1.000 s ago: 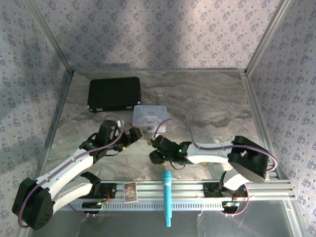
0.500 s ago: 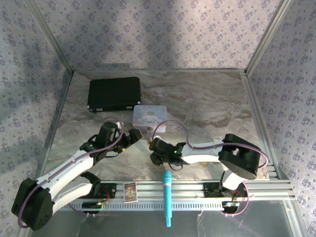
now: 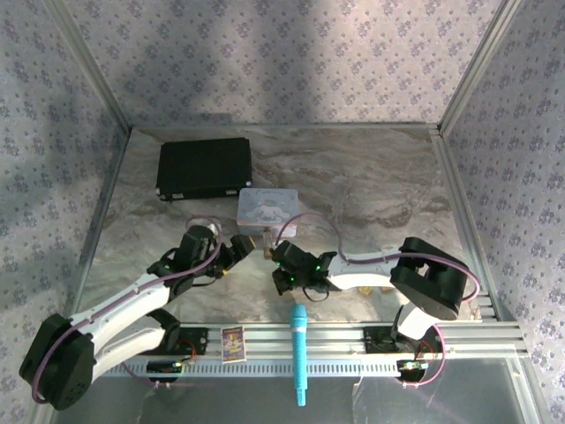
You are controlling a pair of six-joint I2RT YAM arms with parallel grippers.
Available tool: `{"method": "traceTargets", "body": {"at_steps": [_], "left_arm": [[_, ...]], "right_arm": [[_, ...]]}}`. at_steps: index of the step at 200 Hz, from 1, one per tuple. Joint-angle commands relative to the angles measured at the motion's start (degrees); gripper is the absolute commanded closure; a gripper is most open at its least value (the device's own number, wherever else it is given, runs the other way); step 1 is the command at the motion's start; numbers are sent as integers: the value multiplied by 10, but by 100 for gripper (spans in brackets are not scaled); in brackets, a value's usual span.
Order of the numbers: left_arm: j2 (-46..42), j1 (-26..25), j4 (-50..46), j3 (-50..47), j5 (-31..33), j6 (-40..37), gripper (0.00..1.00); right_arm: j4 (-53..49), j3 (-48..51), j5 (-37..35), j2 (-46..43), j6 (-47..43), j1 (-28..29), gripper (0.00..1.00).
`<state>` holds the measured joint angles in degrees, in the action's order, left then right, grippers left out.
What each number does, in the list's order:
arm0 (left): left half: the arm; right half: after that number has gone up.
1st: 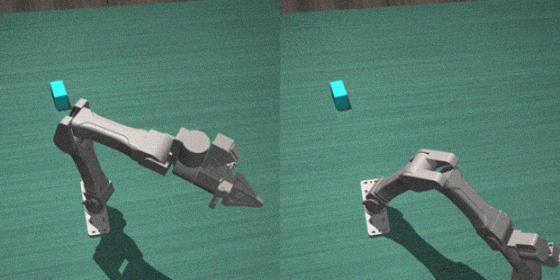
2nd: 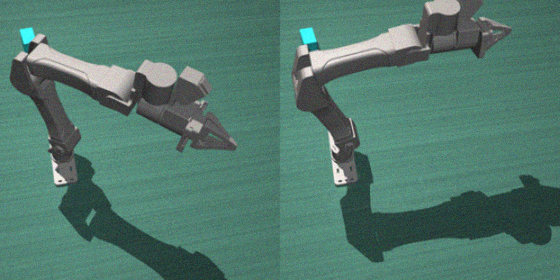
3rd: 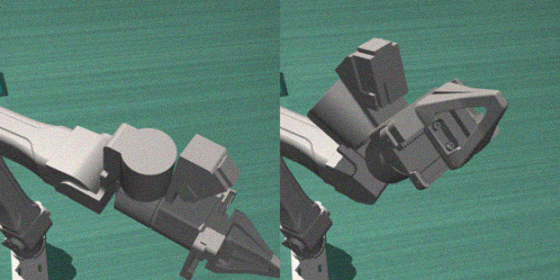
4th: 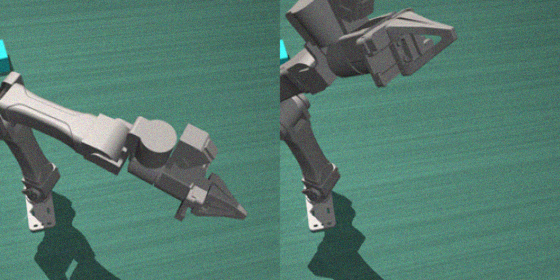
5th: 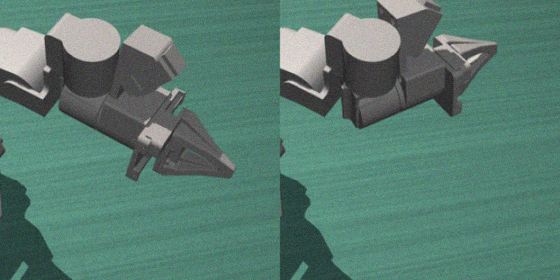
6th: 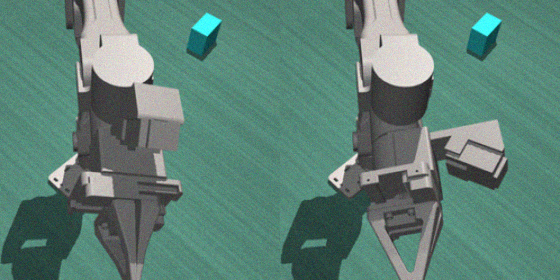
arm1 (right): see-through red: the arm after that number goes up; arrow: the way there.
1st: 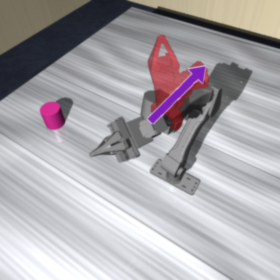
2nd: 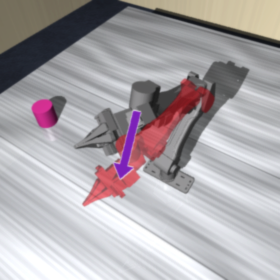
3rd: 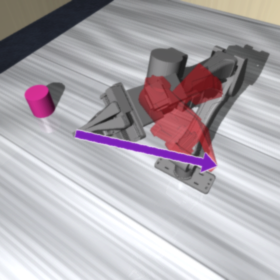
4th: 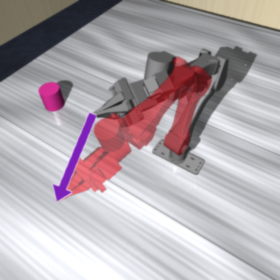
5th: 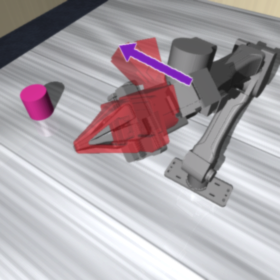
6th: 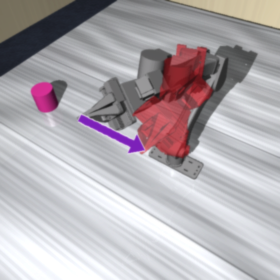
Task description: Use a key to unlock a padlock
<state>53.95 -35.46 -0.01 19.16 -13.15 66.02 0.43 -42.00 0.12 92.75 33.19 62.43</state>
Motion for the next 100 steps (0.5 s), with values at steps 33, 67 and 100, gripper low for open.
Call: {"method": "traceTargets", "body": {"at_steps": [33, 67, 100], "left_arm": [[42, -56, 128, -3, 54, 108, 16], [82, -71, 168, 11, 44, 138, 26], [141, -82, 214, 19, 23, 169, 39]], "right_arm": [[-26, 7, 101, -32, -51, -35, 99], [-109, -28, 128, -66, -93, -44, 99], [-254, -95, 89, -71, -117, -44, 98]]}}
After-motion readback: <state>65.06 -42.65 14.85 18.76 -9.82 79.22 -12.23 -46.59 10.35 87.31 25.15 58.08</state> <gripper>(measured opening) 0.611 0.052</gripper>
